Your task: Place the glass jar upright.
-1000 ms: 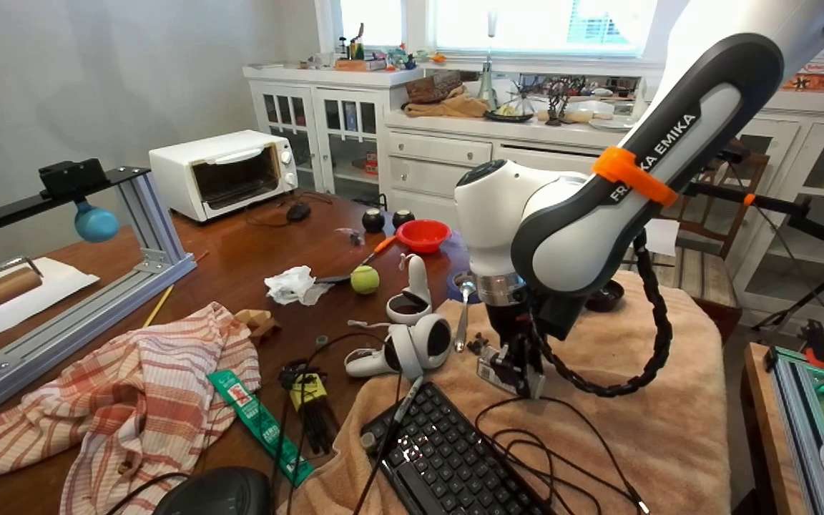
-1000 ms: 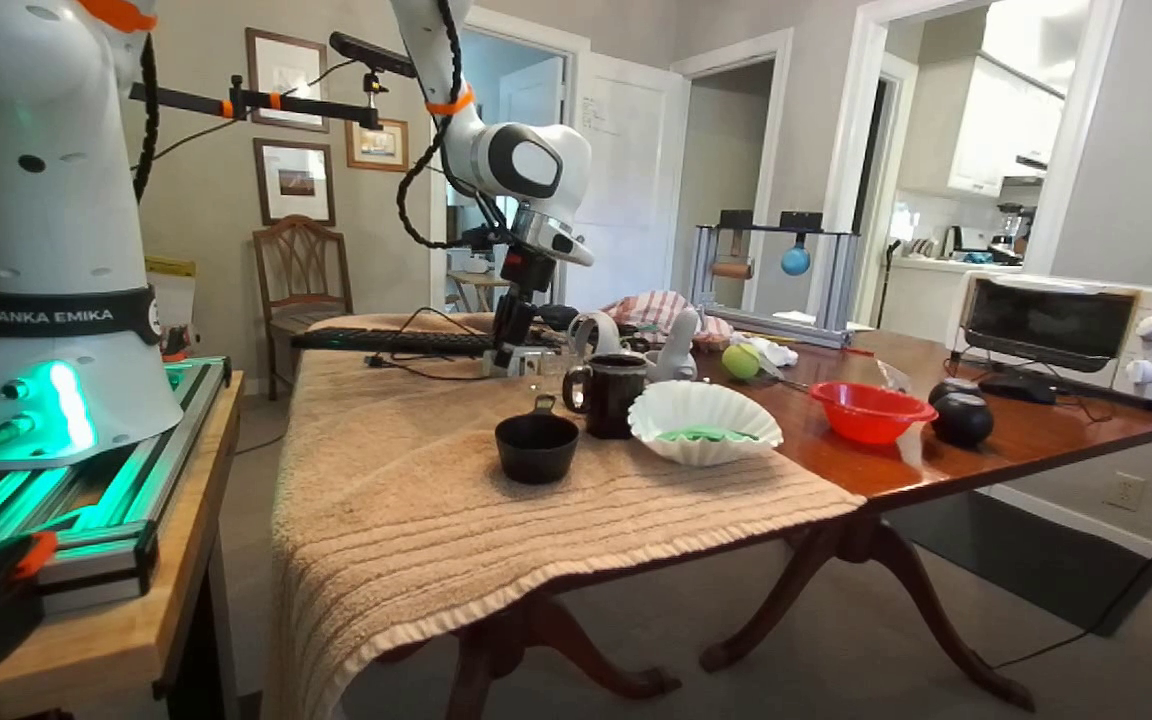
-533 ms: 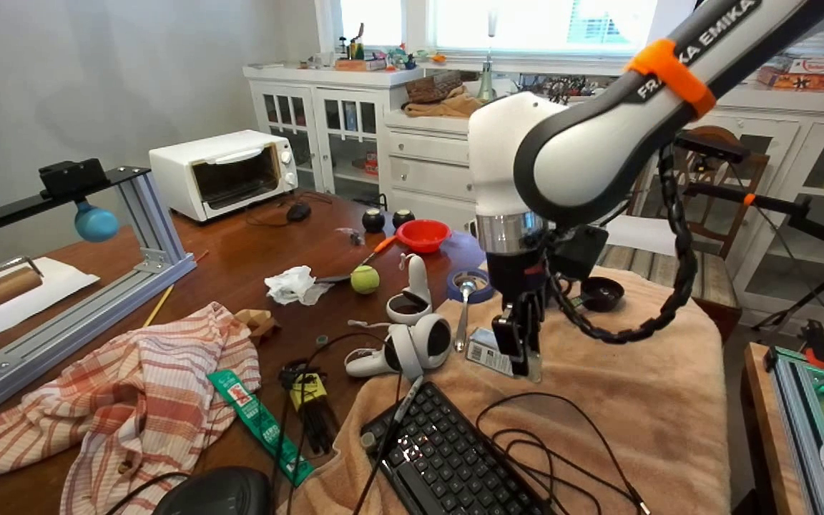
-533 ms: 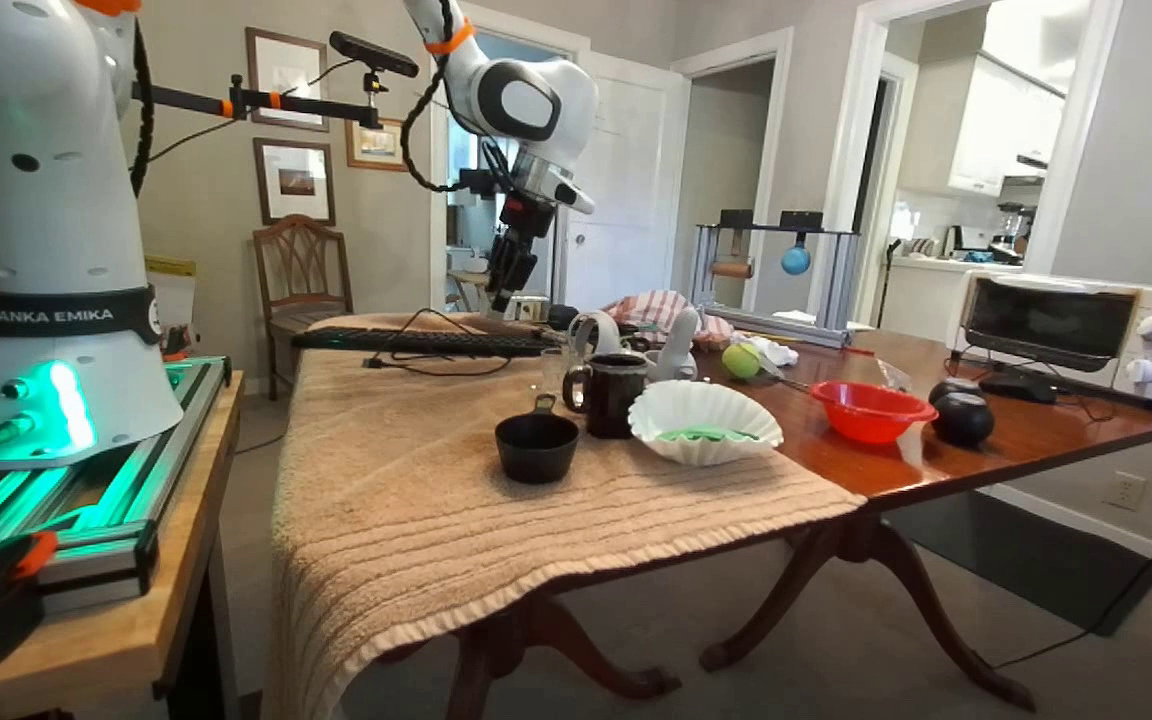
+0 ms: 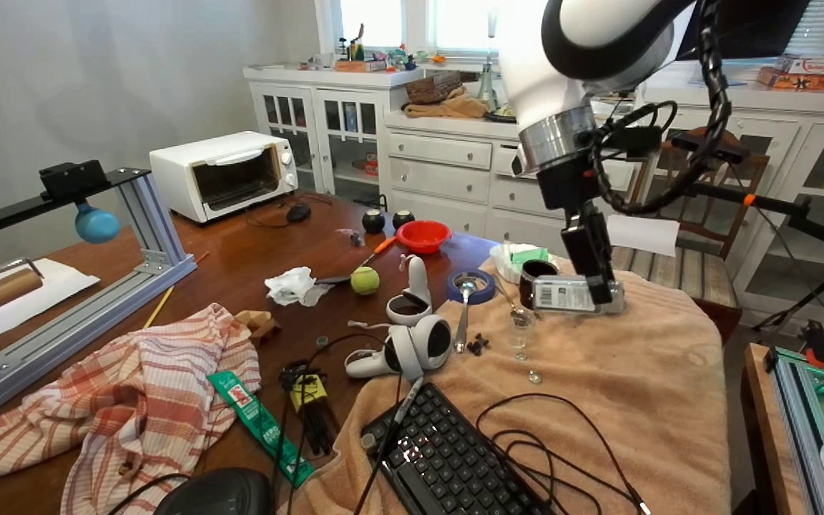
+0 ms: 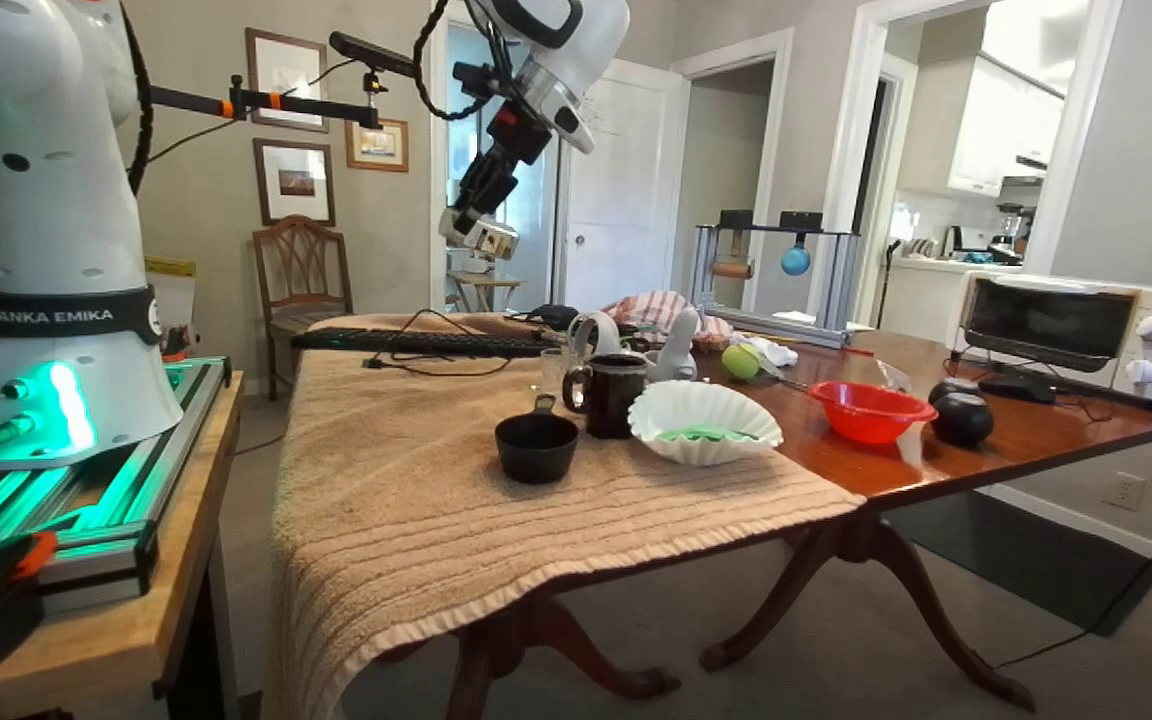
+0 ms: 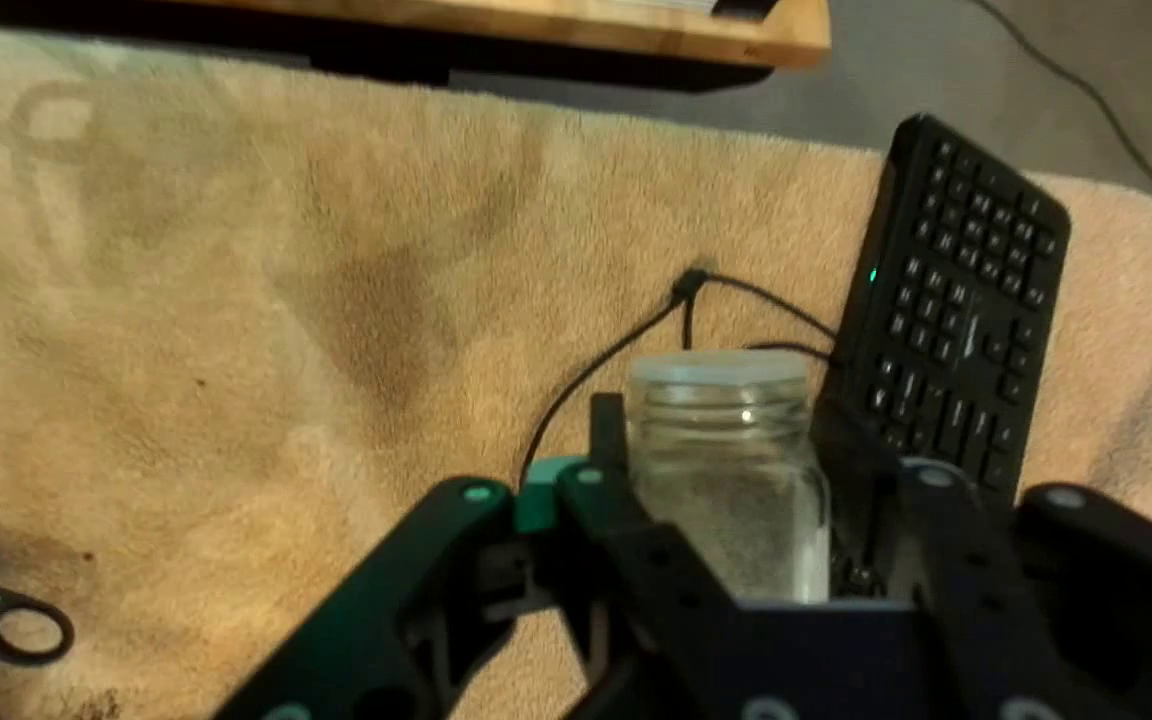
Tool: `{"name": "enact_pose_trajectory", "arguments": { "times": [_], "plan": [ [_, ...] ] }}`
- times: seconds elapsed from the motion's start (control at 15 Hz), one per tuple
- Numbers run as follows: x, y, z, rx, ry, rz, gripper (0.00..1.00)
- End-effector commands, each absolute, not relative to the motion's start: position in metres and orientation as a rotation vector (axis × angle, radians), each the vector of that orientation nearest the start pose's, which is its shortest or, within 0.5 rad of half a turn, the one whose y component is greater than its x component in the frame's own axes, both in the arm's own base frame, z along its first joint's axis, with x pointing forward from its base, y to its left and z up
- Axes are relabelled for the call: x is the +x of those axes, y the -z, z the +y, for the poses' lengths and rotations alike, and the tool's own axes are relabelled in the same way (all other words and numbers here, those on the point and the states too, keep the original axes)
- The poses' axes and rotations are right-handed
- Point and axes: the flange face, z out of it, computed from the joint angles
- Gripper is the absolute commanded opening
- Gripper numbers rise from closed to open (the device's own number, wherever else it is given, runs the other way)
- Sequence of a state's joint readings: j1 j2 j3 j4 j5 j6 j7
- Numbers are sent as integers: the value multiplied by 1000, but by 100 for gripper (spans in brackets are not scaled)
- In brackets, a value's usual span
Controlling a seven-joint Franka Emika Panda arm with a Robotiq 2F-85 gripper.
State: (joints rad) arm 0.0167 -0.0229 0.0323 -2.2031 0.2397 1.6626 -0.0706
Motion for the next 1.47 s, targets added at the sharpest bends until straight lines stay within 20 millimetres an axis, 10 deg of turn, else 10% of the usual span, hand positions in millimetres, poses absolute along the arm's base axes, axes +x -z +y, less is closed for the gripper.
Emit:
{"name": "enact_pose_trajectory", "arguments": {
  "times": [0.0,0.47,1.4],
  "plan": [
    [441,-416,21,-2725,-917,-83,24],
    [417,-443,-19,-2467,-1310,-26,24],
    [423,-343,-32,-2284,-1694,404,24]
  ]
}}
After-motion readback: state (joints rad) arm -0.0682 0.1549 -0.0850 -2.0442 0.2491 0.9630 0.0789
